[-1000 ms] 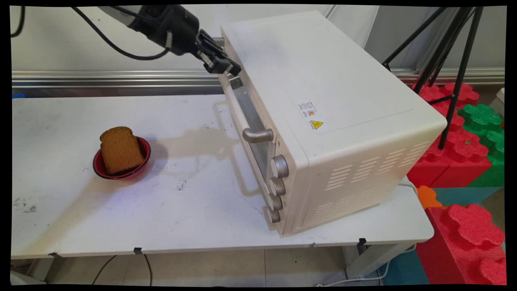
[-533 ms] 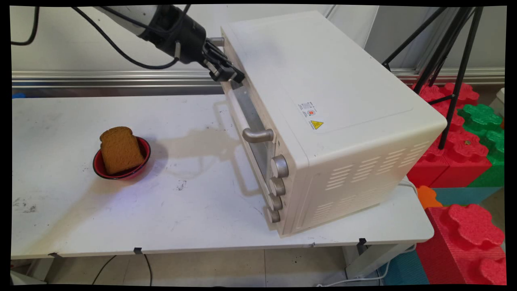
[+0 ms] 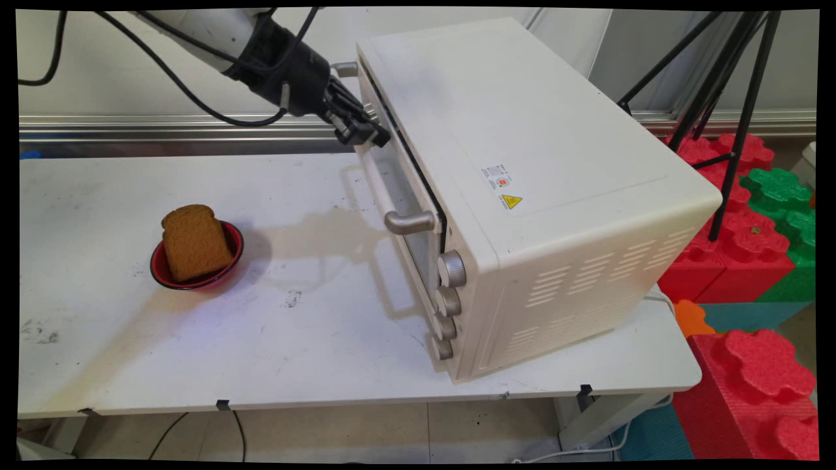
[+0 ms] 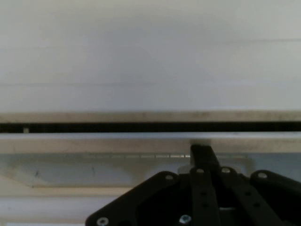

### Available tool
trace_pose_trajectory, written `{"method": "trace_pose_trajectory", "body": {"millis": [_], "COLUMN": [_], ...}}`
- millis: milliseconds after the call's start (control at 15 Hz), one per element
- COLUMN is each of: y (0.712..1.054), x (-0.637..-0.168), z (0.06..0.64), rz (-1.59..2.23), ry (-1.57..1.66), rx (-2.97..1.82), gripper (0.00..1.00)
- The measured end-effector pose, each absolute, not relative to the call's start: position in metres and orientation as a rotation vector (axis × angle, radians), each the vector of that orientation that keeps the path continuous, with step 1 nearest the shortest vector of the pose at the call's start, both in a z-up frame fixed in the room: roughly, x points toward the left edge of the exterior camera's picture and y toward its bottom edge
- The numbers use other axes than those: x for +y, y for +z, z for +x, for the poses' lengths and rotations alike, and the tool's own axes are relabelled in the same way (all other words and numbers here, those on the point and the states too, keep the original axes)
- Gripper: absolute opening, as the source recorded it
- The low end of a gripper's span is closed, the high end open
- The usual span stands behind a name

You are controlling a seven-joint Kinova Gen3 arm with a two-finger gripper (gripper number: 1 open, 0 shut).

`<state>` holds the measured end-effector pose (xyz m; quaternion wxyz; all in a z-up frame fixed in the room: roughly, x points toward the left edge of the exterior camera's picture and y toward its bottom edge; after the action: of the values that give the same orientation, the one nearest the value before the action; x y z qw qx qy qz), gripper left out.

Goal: Open the oven

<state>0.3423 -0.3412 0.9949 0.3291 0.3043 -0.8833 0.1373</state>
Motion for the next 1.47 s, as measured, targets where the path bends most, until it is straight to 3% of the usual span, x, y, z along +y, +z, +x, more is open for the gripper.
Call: {"method": "trace_pose_trajectory", "body": {"millis": [733,1467], "y": [0.981,0.945], "x": [-0.315,-0.289], "z": [0.374,0.412], "rz": [0.837,0.887], "ry": [0.329,0.283], "rx": [-2.388,-2.482], "gripper": [0.0,0.0]}}
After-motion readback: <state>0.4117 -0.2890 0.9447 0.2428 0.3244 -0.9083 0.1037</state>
